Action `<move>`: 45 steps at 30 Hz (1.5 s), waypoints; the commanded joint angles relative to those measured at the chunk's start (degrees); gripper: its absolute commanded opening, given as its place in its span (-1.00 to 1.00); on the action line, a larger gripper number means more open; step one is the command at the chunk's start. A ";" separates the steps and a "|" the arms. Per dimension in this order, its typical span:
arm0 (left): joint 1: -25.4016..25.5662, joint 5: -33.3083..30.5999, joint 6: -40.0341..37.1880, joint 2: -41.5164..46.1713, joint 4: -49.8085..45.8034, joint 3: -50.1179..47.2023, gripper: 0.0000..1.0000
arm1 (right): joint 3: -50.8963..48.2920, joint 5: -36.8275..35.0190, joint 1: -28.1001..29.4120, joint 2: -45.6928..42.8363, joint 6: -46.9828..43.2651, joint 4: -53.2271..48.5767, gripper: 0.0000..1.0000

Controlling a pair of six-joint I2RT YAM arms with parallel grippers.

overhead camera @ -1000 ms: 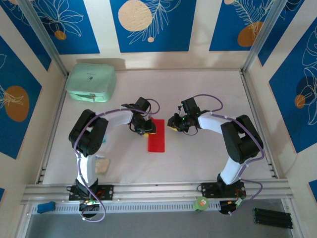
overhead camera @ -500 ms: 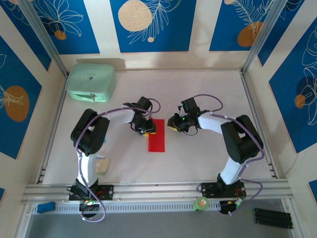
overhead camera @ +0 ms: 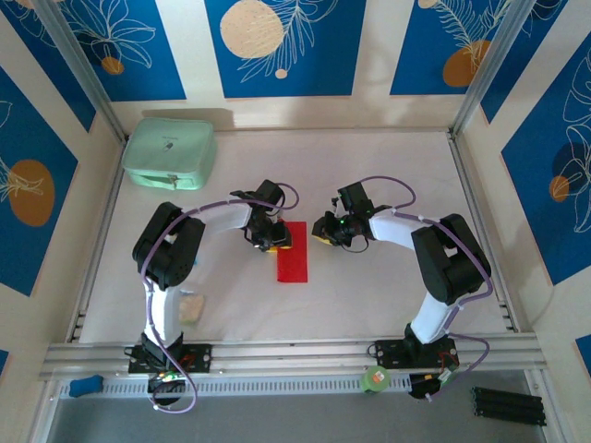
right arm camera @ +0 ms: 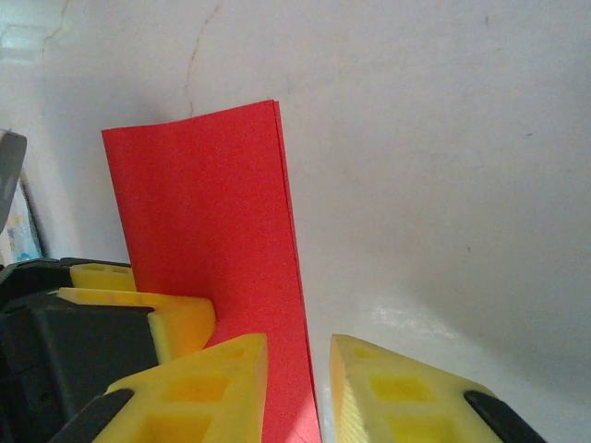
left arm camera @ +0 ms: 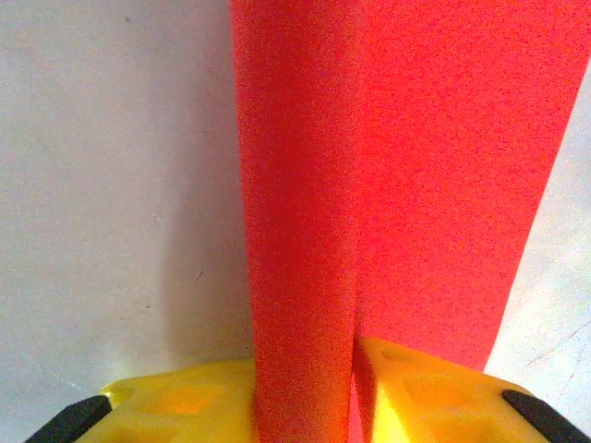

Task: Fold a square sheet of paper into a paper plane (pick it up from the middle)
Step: Hold the square sheet of paper at the center of the table.

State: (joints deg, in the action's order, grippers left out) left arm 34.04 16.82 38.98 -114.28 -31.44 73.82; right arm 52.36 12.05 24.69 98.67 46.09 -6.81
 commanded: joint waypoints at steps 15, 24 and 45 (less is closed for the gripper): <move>0.24 -9.33 -0.09 -7.82 -7.42 -4.33 -0.30 | -0.11 5.12 1.29 0.74 -0.49 1.84 -0.51; 0.24 -8.91 -1.09 -7.80 -7.41 -4.21 -0.29 | 1.69 9.66 2.81 3.95 -0.55 3.23 -0.64; 0.32 -8.65 -2.86 -8.07 -8.02 -3.14 -0.28 | 3.98 9.96 3.53 7.92 -1.03 0.76 -0.77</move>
State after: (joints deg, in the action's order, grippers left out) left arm 34.22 16.64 37.19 -114.98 -32.93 74.81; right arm 55.05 20.43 27.81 105.69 45.89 -4.10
